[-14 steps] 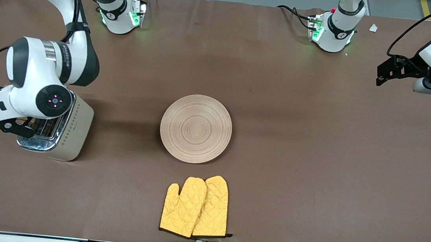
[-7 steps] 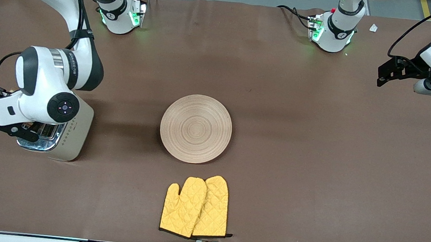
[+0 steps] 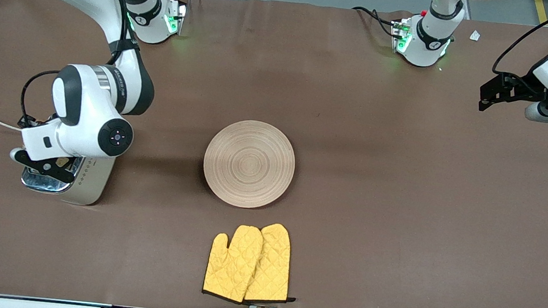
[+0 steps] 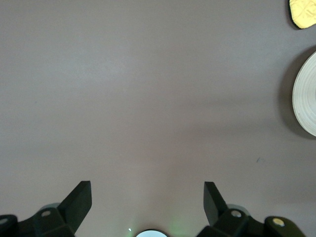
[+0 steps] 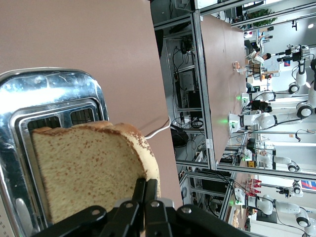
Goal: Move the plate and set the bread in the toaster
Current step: 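Release the bread and raise the right gripper away from the toaster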
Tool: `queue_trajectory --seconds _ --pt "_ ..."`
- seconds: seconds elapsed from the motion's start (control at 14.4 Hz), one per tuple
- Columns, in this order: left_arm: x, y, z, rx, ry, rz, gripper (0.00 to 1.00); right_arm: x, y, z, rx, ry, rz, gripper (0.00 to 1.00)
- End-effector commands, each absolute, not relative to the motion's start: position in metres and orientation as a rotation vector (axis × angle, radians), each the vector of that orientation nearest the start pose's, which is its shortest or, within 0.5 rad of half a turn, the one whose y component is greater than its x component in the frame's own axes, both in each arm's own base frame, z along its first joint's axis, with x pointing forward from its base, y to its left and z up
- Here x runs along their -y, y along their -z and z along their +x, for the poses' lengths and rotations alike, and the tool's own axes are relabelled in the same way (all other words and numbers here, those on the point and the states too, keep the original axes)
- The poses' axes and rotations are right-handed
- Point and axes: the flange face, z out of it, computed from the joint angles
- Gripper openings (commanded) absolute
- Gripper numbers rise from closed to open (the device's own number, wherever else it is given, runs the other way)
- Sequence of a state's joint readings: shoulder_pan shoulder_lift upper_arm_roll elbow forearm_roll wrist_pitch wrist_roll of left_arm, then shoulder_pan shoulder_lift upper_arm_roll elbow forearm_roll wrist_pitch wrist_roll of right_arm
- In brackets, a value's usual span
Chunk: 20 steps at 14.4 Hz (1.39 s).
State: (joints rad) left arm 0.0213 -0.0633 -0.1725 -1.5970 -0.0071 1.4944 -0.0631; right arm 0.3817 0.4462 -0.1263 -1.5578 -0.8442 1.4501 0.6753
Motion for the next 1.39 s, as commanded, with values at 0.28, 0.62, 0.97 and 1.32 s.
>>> queue_trajectory --seconds 0.28,0.62,0.97,1.32 --pt "0.083 -0.640 0.520 -0.159 -0.051 -3.132 1.00 -0.076 -0.380 0.635 0.313 0.035 2.079 0.00" --pt "0.082 -0.642 0.519 -0.154 -0.047 -3.132 1.00 -0.063 -0.353 0.639 0.343 0.089 2.134 0.28" --pt "0.080 -0.641 0.519 -0.149 -0.051 -3.132 1.00 -0.072 -0.353 0.637 0.351 0.134 2.213 1.00" --pt "0.077 -0.643 0.520 -0.142 -0.044 -3.133 1.00 -0.057 -0.474 0.618 0.583 0.221 2.699 1.00"
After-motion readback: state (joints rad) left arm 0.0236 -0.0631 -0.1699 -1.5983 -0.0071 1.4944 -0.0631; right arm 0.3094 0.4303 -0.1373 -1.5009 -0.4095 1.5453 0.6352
